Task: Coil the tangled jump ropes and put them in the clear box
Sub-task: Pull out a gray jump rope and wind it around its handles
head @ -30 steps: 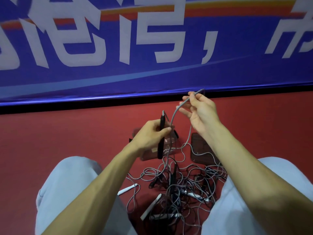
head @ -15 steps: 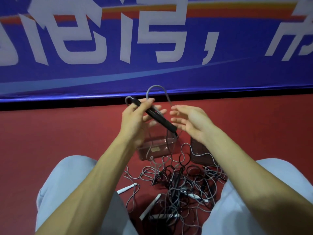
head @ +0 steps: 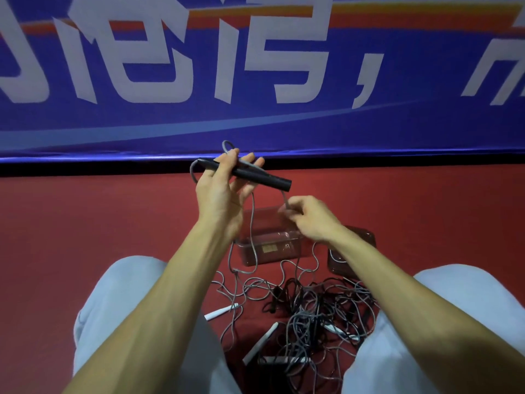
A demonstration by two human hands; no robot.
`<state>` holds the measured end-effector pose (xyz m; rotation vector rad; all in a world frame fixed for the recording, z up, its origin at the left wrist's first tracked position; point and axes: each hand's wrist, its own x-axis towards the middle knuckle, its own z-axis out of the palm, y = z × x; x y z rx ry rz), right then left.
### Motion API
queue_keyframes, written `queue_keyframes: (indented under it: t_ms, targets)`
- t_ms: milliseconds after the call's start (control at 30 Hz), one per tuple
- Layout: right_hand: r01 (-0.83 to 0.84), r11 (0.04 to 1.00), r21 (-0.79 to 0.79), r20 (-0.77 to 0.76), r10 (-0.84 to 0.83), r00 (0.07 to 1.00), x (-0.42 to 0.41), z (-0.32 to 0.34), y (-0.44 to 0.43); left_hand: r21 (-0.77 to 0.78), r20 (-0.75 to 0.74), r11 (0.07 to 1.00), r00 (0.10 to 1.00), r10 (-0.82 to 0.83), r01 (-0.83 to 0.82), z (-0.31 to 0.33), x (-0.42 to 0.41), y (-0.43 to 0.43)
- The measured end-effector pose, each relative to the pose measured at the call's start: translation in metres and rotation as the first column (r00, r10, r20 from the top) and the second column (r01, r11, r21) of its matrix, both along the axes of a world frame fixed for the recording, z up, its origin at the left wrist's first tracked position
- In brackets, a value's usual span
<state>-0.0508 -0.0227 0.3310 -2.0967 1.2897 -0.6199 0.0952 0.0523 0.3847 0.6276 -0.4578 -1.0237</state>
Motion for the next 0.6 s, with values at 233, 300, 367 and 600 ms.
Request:
queue_keyframes:
  t_ms: [233,300,367,600]
  targets:
    - [0.21,0.973,-0.093,0.257,-0.18,0.949,-0.013,0.025,0.001,0.203,0.38,0.979,0.924,-0.046,-0.035,-0.024,-0.008,-0.01]
    - [0.192,0.979,-0.07,0.374,-0.153,0.915,-0.016,0.032,0.004,0.279,0.589,0.96,0.794,-0.149,-0.028,-0.033,-0.012,-0.014]
    - [0.131,0.991,0.014,0.54,-0.118,0.833,-0.017,0.04,0.007,0.297,0.903,0.95,0.352,-0.247,-0.096,-0.046,-0.015,-0.021]
    - [-0.151,0.965,0.215,0.89,-0.129,0.437,-0.026,0.062,0.011,0.443,0.875,0.87,0.11,-0.472,0.217,-0.072,-0.041,-0.02]
